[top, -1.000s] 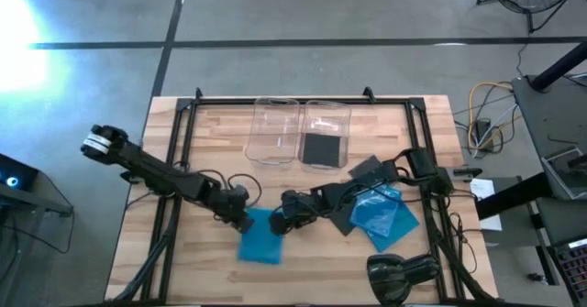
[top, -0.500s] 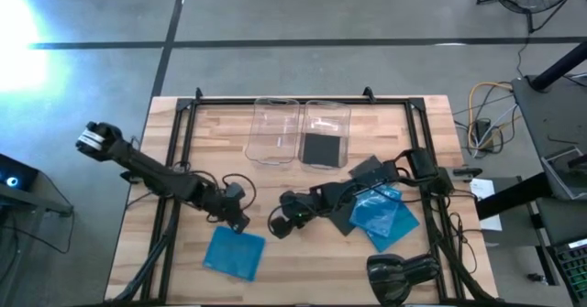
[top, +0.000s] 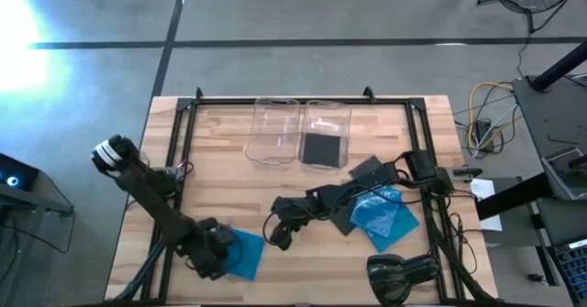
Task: Pick & place jewel cases by type
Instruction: Put the left blue CD case into the left transparent bin
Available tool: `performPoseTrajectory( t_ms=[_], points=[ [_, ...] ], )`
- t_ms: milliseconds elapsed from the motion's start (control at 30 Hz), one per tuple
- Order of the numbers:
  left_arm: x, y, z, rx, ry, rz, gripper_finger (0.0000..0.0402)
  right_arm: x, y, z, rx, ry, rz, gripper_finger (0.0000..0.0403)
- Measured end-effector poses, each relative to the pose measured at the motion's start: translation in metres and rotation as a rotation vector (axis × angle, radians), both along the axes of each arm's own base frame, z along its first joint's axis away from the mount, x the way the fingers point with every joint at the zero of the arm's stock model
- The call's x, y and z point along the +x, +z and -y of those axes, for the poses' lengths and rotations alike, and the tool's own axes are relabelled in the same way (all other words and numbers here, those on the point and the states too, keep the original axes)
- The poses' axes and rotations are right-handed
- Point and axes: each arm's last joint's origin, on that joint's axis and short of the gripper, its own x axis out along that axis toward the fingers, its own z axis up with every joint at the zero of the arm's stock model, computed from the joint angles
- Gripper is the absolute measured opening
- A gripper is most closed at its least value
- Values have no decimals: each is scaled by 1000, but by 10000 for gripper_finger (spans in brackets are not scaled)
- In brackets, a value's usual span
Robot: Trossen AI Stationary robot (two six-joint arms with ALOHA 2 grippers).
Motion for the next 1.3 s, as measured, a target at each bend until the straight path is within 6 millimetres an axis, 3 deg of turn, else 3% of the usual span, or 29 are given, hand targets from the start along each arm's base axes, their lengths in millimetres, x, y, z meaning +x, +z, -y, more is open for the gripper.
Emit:
performPoseTrajectory(
  t_ms=[167,333,467,533,633,733,900,1067,1300],
  points=[
    [30,-21,-11,80,15,43,61,-2,0,-1,59,-15,-49,286],
    [53,-6,-33,239,59,141,61,-8,-4,-1,73,-24,-134,287],
    [50,28,-49,343,220,134,61,-11,-5,-2,68,-18,-164,288],
    [39,43,-50,316,356,104,61,-11,-4,-2,68,-17,-166,288],
    [25,47,-44,195,554,70,61,-12,-1,-2,67,-14,-166,286],
    [14,40,-39,110,748,90,61,-13,6,-1,51,-17,-149,283],
    [6,18,-50,14,1104,174,61,-18,24,7,-17,-104,-140,279],
    [8,-3,-49,-146,1117,202,74,-19,22,21,-5,-113,-185,287],
    [2,-24,-56,-251,1127,191,124,-17,17,33,4,-128,-187,303]
  ],
)
